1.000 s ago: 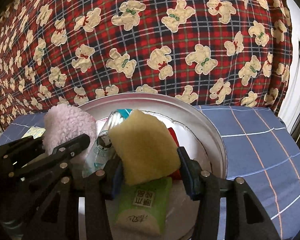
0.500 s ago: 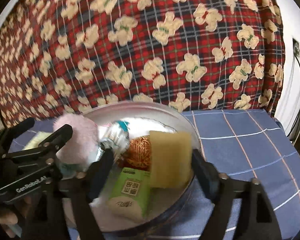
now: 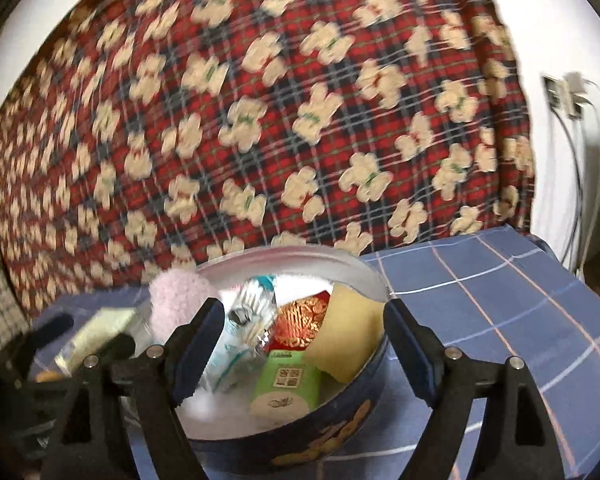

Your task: Organize soft objects

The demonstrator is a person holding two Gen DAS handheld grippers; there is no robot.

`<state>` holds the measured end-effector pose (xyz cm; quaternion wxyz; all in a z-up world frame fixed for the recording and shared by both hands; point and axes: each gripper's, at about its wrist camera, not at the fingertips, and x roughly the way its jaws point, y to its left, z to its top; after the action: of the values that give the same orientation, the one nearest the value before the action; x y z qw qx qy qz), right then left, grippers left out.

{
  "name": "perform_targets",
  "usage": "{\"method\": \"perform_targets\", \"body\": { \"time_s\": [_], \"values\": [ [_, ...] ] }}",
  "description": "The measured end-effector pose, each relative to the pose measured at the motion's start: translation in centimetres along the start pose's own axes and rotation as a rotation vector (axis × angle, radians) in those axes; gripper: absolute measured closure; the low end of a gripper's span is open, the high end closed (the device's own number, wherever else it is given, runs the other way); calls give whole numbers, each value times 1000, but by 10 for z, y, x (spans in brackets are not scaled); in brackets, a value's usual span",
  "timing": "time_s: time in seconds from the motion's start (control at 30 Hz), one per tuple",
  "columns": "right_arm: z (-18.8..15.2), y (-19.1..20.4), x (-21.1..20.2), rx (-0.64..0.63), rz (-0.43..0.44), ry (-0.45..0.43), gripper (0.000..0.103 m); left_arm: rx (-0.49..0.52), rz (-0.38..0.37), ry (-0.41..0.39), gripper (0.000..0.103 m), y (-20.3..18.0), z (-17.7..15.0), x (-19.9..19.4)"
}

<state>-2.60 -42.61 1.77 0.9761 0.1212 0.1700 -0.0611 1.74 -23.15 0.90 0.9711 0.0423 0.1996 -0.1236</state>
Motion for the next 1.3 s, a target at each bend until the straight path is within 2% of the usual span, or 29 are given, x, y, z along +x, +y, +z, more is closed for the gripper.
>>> {"method": "perform_targets", "body": {
  "time_s": [0.1, 0.2, 0.3, 0.5, 0.63, 0.7, 0.87, 0.9, 0.97, 1.1, 1.3],
  "values": [
    [-6, 7, -20, 11, -25, -60, 19, 0, -15, -20, 0, -1, -3, -8],
    [-15, 25, -40, -69, -76, -106, 19, 33, -21, -37, 0, -6, -9, -19],
    [-22, 33, -56, -95, -132, -134, 19, 61, -21, -49, 0, -6, -15, -32],
    [-33, 47, -90, -89, -129, -188, 19, 11, -42, -79, 0, 11, -25, -61],
    [-39, 55, -104, -66, -185, -201, 19, -8, -52, -88, 0, 17, -29, -71],
    [-41, 56, -108, -44, -183, -206, 19, -9, -52, -96, 0, 18, -30, -75],
    [-43, 62, -122, -71, -199, -300, 19, -12, -78, -101, 0, 20, -32, -80],
    [-42, 62, -123, -93, -195, -341, 19, -15, -80, -103, 0, 20, -32, -81],
    [-39, 62, -120, -135, -220, -370, 19, -15, -81, -96, 0, 20, -32, -80],
    [-34, 62, -106, -149, -221, -304, 19, -3, -82, -105, 0, 19, -33, -83],
    [-41, 86, -113, -263, -222, -344, 18, 5, -75, -108, 0, 18, -32, -82]
  ]
}}
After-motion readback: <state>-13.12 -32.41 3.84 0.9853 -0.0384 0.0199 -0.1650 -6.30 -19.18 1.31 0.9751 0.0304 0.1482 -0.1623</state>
